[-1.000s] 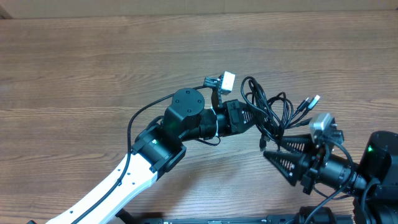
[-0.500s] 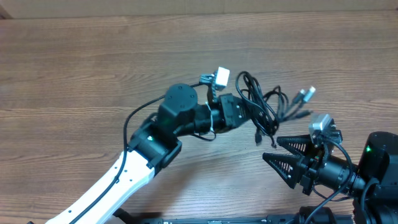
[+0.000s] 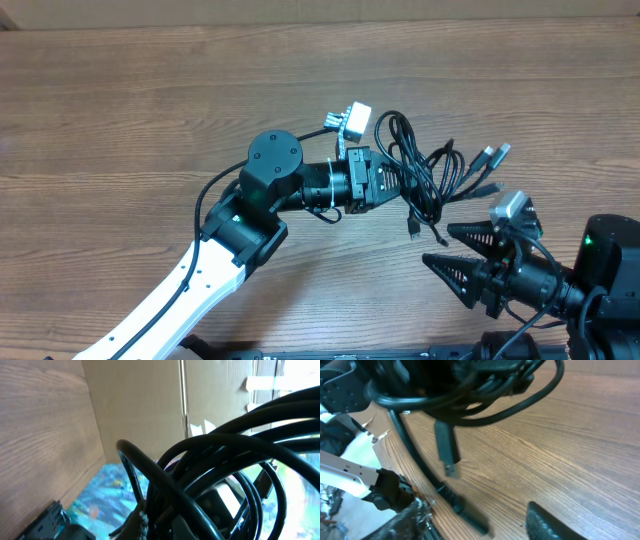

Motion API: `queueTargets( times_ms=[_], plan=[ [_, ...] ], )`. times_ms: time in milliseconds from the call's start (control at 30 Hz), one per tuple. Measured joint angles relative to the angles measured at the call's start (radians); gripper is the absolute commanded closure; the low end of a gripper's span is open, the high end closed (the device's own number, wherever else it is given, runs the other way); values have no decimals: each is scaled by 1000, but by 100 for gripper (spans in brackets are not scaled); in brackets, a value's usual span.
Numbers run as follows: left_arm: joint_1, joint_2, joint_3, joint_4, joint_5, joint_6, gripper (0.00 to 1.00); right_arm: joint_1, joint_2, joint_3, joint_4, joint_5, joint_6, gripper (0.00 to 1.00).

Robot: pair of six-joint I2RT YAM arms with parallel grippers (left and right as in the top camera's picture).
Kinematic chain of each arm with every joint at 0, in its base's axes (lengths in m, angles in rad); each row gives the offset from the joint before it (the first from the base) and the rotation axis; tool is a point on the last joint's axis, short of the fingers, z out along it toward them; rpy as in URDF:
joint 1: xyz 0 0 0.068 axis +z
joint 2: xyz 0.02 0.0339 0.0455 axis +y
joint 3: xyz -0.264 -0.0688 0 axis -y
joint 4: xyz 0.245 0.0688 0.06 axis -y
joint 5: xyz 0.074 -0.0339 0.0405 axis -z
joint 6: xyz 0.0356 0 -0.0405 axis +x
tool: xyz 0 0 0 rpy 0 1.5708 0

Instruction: Untangle cables

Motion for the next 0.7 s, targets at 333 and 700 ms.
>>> queueTargets(
  times_ms=[333, 700],
  plan=[
    [-5, 0, 0, 0, 40, -3, 96, 0, 0, 0, -18, -1, -55, 71],
    [-24, 0, 0, -9, -6, 2, 96, 0, 0, 0, -25, -20, -68, 93]
  ],
)
